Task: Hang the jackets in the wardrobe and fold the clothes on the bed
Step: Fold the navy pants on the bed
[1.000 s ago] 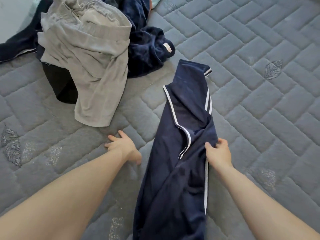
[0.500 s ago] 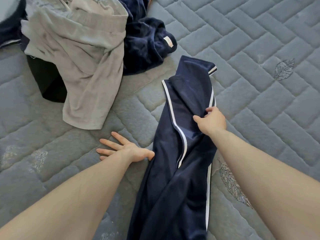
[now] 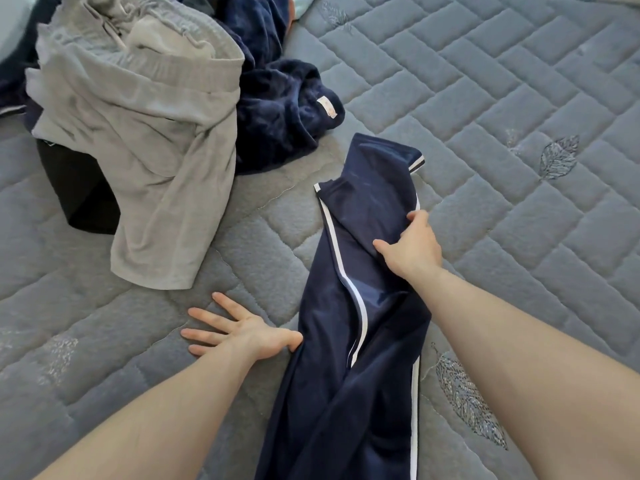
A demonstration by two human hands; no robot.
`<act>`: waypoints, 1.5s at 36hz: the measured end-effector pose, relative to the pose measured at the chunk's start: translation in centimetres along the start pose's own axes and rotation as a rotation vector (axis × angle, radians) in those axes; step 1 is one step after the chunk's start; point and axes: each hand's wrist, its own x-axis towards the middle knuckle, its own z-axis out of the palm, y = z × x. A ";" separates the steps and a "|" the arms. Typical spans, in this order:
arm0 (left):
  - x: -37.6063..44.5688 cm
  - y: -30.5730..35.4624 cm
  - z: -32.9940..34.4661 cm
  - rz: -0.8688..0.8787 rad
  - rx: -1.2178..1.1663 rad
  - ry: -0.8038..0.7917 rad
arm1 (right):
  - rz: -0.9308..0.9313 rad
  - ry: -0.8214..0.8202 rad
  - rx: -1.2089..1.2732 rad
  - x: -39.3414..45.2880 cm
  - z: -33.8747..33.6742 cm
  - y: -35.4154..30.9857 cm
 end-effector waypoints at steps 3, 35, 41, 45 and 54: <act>-0.1 0.0 0.0 0.001 0.001 -0.007 | -0.074 -0.040 -0.070 0.3 0.3 -0.1; 0.5 0.2 0.2 -0.020 -0.028 -0.011 | 0.193 0.133 0.402 -6.8 0.3 8.5; 0.0 0.2 0.0 -0.010 -0.005 0.000 | -0.200 0.230 0.279 -9.4 0.4 5.9; -0.5 0.2 0.0 0.002 0.020 0.012 | -0.196 -0.138 -0.159 -11.0 2.4 3.4; -0.8 0.1 0.0 0.010 0.027 0.040 | -0.300 -0.129 -0.144 -11.3 4.3 -0.1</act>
